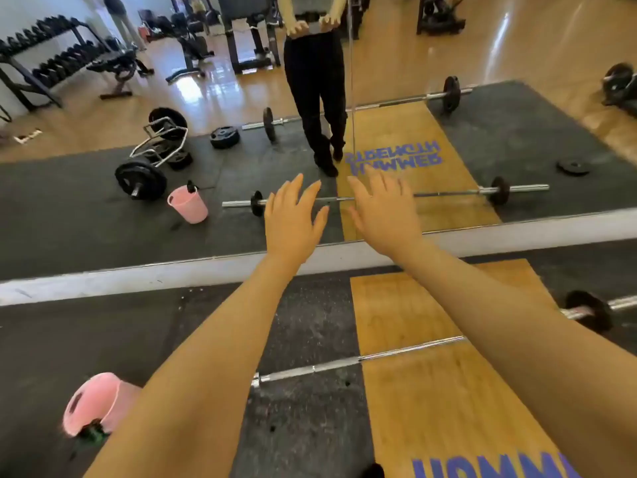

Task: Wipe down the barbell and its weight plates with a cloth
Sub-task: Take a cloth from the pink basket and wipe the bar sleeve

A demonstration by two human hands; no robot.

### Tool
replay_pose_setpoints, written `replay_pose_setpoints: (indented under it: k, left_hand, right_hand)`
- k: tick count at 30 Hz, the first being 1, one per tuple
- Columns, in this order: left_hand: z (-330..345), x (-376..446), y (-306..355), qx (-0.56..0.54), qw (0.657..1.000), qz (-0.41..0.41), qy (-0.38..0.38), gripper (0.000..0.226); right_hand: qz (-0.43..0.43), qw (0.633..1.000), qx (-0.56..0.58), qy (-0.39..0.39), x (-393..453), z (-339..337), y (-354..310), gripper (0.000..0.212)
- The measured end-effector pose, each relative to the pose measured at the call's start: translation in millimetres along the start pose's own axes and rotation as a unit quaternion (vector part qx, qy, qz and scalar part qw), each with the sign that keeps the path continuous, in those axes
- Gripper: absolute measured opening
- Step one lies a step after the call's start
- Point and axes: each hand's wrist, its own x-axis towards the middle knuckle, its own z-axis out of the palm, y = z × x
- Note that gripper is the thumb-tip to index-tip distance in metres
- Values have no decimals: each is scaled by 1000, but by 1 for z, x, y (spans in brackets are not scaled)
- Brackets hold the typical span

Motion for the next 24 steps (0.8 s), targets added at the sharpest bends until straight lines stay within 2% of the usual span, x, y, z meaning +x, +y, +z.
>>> replay_pose_setpoints:
  k: [9, 14, 24]
  left_hand:
    - [-12, -105, -12, 23, 998, -53, -29, 51]
    - [-32, -177, -28, 39, 994, -97, -41, 50]
    - [-85, -282, -123, 89, 972, -208, -62, 49]
  right_hand:
    - [-45, 996, 0, -77, -75, 11, -47, 57]
    - [-79, 993, 19, -82, -114, 9, -93, 54]
    - [-160, 977, 48, -135, -139, 28, -230, 53]
